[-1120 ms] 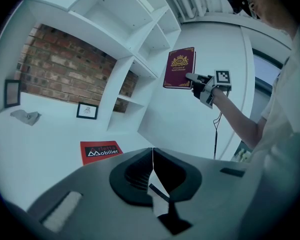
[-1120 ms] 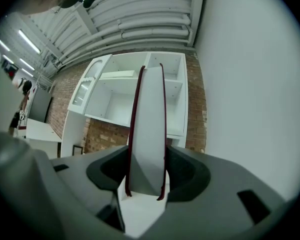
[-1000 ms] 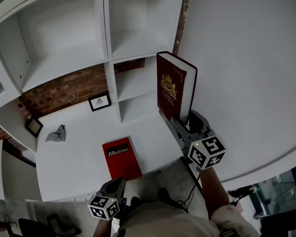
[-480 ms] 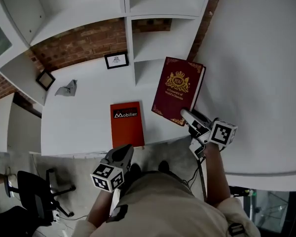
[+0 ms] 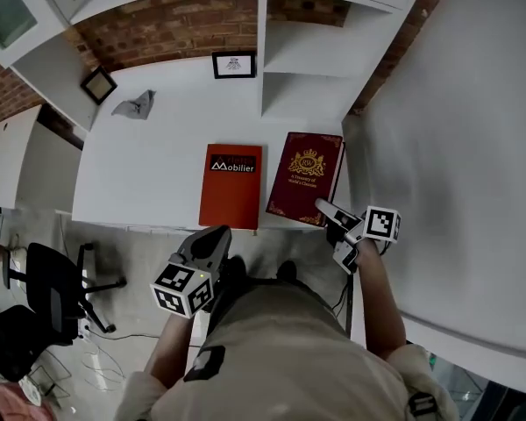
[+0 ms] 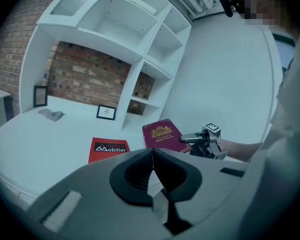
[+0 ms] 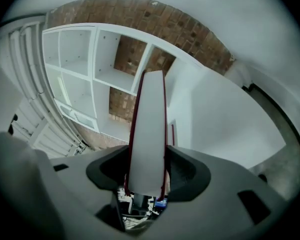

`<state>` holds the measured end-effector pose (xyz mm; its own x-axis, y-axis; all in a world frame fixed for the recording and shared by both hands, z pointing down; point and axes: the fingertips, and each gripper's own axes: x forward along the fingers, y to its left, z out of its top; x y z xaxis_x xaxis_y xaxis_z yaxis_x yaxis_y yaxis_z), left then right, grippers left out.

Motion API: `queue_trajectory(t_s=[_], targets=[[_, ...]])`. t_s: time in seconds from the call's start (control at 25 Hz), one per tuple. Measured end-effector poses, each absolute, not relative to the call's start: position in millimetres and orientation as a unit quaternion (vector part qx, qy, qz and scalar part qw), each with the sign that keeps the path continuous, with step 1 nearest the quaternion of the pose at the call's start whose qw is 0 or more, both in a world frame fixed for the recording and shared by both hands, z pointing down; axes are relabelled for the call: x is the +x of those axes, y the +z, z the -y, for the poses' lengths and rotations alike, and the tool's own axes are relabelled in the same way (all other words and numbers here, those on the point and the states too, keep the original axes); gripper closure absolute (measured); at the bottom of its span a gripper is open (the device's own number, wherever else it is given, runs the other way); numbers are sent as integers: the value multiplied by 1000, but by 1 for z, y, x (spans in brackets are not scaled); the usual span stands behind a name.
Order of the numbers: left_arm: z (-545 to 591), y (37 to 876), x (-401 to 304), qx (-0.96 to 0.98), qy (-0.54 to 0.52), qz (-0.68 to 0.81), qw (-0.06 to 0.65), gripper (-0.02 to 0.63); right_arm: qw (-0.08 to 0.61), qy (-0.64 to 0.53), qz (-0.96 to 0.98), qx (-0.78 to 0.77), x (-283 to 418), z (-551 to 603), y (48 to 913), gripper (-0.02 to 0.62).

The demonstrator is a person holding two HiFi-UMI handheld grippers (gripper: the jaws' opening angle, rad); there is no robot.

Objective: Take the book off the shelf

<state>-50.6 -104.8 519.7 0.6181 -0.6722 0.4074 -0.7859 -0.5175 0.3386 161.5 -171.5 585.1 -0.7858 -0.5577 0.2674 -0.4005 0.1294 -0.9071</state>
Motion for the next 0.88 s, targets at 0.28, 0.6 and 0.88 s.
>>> queue_trajectory(t_s=[0.28, 0.6, 0.88], targets=[[99, 524, -68, 839, 122, 462, 260, 600, 41, -640, -713, -283, 149, 169, 642, 383], [98, 522, -81, 828, 119, 481, 262, 600, 7, -647, -712, -272, 149, 170, 663, 382], [101, 526, -100, 825, 123, 486, 262, 600, -127, -581, -710, -378, 174, 164, 705, 382]])
